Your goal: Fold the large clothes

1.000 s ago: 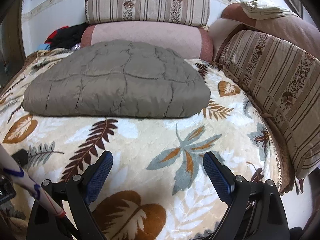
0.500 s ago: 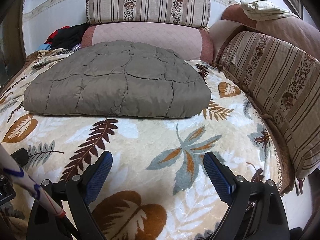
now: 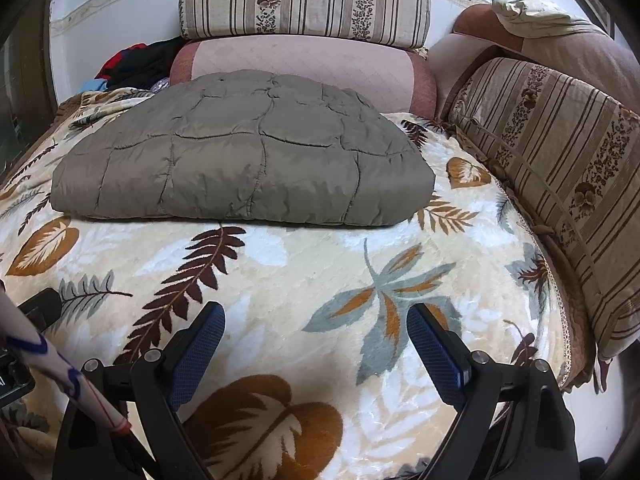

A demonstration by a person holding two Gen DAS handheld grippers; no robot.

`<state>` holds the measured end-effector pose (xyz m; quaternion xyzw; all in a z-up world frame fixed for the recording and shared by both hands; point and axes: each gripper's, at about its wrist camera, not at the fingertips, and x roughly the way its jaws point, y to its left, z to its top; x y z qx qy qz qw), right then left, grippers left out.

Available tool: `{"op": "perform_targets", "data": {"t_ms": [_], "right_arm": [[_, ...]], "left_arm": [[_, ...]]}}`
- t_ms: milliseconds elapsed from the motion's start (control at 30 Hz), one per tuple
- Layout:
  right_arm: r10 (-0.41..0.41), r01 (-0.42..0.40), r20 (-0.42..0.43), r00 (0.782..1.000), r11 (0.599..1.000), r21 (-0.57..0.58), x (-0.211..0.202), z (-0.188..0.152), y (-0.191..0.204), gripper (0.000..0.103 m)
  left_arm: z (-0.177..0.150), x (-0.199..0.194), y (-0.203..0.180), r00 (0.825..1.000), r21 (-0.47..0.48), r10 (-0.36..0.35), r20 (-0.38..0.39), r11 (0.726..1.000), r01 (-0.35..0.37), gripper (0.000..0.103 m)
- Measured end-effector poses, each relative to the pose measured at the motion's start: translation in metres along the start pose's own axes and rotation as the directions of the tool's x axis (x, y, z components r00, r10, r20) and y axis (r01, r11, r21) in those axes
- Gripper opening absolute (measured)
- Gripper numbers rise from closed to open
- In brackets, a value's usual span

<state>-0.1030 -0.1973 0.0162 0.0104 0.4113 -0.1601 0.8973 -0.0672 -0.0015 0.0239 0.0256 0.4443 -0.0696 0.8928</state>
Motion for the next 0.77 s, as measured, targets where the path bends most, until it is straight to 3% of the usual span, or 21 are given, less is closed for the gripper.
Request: {"op": "perform_targets", "data": {"t_ms": [767], "right_arm": [[0.02,-0.019,-0.016,1.0,1.0,0.005,0.0021,-0.0004,0.0015,0.095]], "left_arm": [[-0.0042,0.0054,0.0007,1.0,0.001,-0.007,-0.012,1.0,0.007,0.102]]}}
